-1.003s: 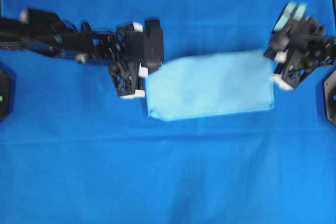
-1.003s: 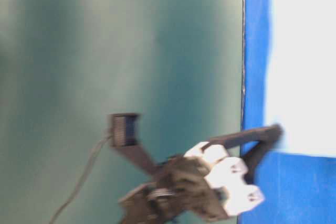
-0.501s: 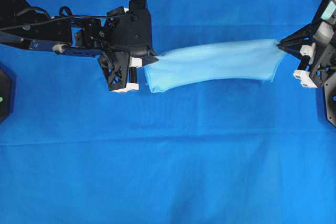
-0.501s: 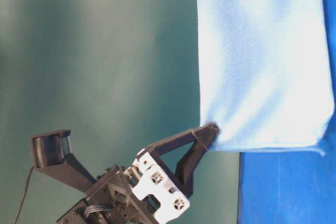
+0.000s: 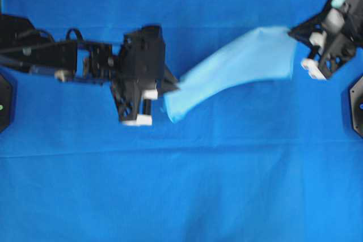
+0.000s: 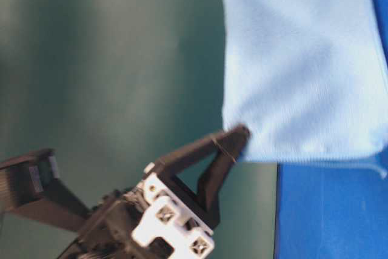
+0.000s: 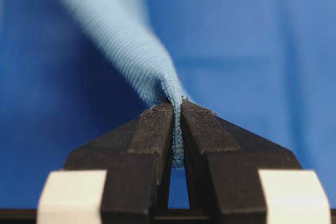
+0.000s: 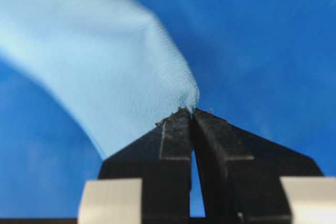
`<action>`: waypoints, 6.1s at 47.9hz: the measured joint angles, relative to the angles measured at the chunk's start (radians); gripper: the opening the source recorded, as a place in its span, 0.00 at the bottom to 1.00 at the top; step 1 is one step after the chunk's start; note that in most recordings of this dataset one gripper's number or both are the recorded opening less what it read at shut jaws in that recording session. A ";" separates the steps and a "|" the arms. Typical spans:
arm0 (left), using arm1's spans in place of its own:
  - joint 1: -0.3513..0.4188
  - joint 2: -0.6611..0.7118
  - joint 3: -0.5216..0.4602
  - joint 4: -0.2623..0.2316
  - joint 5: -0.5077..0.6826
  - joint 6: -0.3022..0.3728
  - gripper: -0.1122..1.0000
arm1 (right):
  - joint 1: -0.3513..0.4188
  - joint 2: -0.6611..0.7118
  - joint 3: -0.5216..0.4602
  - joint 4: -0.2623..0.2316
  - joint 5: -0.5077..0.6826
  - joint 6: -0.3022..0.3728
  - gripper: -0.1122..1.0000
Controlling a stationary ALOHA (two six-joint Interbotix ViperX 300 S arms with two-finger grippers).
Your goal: Fold the light blue towel.
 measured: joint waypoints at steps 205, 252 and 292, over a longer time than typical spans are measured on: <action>0.054 -0.282 0.430 -0.009 -0.611 -0.083 0.84 | 0.014 -0.037 0.140 -0.018 -0.561 -0.106 0.58; 0.290 0.110 0.173 -0.008 -0.600 -0.074 0.84 | -0.249 0.344 0.003 -0.086 -0.538 -0.120 0.58; 0.414 0.488 -0.021 -0.008 -0.529 -0.074 0.45 | -0.331 0.801 -0.195 -0.107 -0.604 -0.124 0.46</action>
